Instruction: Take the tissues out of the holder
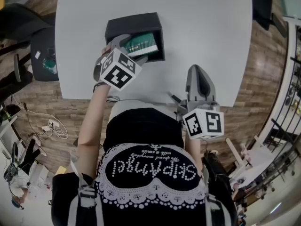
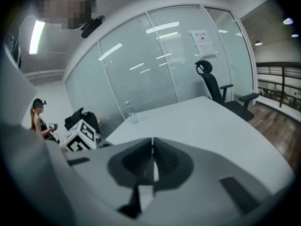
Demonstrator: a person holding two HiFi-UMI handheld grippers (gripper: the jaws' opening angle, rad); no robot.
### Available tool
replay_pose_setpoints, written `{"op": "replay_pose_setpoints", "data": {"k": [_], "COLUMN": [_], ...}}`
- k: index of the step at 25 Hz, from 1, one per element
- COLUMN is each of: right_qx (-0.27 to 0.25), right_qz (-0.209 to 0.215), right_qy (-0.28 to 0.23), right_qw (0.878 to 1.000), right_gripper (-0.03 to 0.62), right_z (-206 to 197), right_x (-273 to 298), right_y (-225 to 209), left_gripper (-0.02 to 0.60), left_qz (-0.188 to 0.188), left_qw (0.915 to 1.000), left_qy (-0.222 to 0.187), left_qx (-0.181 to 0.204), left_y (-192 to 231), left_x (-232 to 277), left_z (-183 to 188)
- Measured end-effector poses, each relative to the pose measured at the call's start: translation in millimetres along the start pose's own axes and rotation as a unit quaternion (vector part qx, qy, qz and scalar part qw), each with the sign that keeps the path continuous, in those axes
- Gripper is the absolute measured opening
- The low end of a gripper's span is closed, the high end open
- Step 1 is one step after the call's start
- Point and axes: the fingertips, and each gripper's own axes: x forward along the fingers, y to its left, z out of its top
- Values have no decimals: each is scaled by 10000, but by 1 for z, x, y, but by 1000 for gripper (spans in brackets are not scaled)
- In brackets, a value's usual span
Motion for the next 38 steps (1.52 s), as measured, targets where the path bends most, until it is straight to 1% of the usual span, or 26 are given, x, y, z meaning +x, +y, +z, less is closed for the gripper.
{"op": "replay_pose_setpoints", "data": {"k": [3,7,13,20,28,34,38], "right_qx": [0,-5,-26,-63,-71,-76,-87], "right_qz": [0,19,47,82,46,10,12], "right_qy": [1,5,27,32,4,-56,-89], "right_qw": [10000,10000,10000,9999,10000,10000,9999], "right_gripper": [34,32,34,34,32,34,32], "right_z": [1,2,1,2,2,5,6], "right_x": [2,3,5,7,4,-2,-3], "right_y": [0,1,4,10,9,4,6], "left_gripper": [373,370,370,360,353,351,351], "left_qz": [-71,-30,-59,1,-94,-6,32], "left_qw": [9999,9995,9992,9990,9980,9984,9991], "left_qy": [92,298,375,393,546,460,286], "left_qx": [-42,116,148,232,308,338,297], "left_y": [2,3,2,3,2,0,2], "left_x": [4,8,10,9,9,-1,-16], "left_z": [-2,-5,-7,-7,-8,-2,8]}}
